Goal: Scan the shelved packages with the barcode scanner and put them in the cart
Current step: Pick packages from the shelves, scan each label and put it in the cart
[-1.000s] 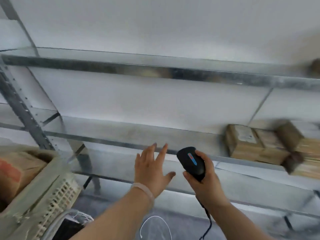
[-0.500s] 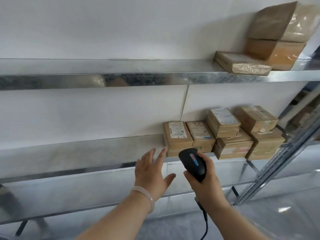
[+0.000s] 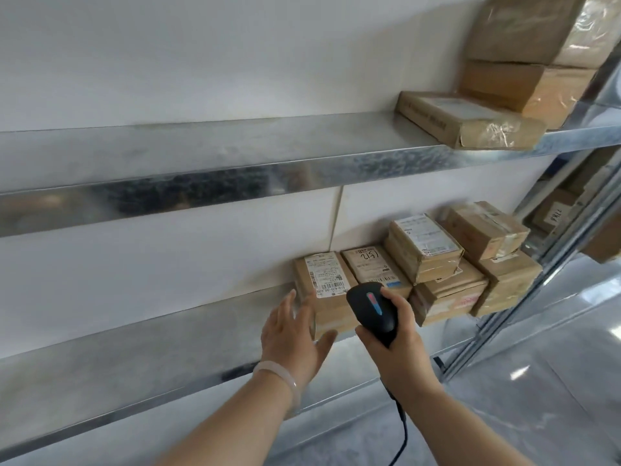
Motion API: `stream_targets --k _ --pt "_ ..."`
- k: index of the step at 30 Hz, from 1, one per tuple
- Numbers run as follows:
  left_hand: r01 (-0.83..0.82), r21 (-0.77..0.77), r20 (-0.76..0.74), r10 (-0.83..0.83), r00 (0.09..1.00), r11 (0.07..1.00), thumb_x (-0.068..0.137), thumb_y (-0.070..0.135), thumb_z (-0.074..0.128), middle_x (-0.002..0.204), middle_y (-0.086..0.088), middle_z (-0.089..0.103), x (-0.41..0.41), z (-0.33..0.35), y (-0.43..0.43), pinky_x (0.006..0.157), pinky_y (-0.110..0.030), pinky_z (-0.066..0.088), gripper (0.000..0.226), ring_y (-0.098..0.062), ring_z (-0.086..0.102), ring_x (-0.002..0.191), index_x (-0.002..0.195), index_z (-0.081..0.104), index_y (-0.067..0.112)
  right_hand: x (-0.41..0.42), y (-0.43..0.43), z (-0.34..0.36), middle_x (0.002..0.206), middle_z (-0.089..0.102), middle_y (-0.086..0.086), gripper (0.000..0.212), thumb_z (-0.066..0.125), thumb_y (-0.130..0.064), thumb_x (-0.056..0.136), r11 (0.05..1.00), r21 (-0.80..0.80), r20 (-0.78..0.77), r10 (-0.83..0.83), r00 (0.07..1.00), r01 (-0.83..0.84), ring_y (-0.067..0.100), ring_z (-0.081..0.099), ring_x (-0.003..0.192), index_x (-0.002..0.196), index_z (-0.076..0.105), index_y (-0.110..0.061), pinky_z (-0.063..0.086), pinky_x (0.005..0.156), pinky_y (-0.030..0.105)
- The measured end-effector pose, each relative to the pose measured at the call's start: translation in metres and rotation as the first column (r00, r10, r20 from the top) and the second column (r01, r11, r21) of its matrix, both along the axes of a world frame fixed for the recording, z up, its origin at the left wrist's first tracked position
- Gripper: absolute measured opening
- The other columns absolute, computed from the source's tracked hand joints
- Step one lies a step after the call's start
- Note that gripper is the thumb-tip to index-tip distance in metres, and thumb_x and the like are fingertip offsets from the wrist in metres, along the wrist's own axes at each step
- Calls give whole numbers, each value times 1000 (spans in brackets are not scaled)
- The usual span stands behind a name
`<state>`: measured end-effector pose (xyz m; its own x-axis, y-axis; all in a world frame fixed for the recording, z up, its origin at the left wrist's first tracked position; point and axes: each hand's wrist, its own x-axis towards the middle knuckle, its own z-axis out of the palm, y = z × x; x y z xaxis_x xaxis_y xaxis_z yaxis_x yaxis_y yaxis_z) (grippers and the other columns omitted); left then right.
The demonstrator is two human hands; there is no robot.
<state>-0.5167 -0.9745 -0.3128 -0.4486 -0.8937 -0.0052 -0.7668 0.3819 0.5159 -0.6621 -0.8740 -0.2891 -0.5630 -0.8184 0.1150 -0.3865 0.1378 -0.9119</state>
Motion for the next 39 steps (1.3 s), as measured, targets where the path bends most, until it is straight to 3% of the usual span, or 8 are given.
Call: stream_targets --k 10,14,19,23,26,29,34,39 --pt "-4 175 -60 15 998 985 93 58 50 164 -5 2 -26 -20 -48 120 -37 13 74 -26 1 151 154 12 40 -20 -46 -22 109 48 -33 65 74 -17 84 997 35 42 -65 997 63 -13 54 97 123 34 -50 42 74 6" --pt "-48 284 -159 97 982 958 93 55 54 164 -6 2 -36 -33 -65 121 -37 10 77 -26 -1 151 155 12 40 -31 -65 -27 113 48 -30 66 75 -21 84 998 52 59 -29 998 26 -3 56 96 123 34 -53 42 73 3" --pt "-55 381 -324 189 927 923 76 62 61 156 -2 31 -49 -49 -72 118 -43 31 89 -22 33 143 152 17 47 -48 -79 -32 118 48 -29 66 76 -18 83 999 35 66 24 998 -26 -16 52 104 117 35 -58 42 79 0" --pt "-35 496 -472 303 828 867 68 54 67 143 4 49 -55 -65 -75 107 -42 46 85 -15 52 129 141 25 63 -59 -84 -38 120 50 -23 64 76 -17 83 999 20 79 46 996 -47 -16 52 103 125 37 -46 43 79 1" --pt "-39 509 -535 351 769 860 70 41 69 140 6 52 -56 -59 -69 107 -39 47 80 -10 54 126 135 28 65 -64 -87 -41 116 50 -31 61 76 -17 83 999 -12 95 52 994 -51 -5 59 100 126 41 -42 53 84 17" --pt "-58 512 -547 377 747 857 74 34 69 140 7 50 -54 -54 -61 107 -38 47 79 -7 53 126 124 27 78 -70 -87 -41 121 55 -21 60 76 -20 83 997 -27 144 69 987 -66 30 66 98 130 43 -39 55 90 44" --pt "-122 414 -577 364 731 902 83 14 71 140 9 48 -50 -43 -42 107 -27 45 84 8 51 121 132 26 64 -80 -86 -38 125 60 -4 63 77 -20 81 993 -61 161 106 981 -97 40 64 100 127 43 -46 54 88 52" --pt "-189 300 -603 339 722 935 77 23 77 145 11 41 -38 -28 -22 111 -34 43 91 -2 42 133 136 23 65 -72 -81 -25 124 58 -11 60 75 -15 83 968 -120 228 243 943 -221 38 63 103 129 46 -41 55 86 53"
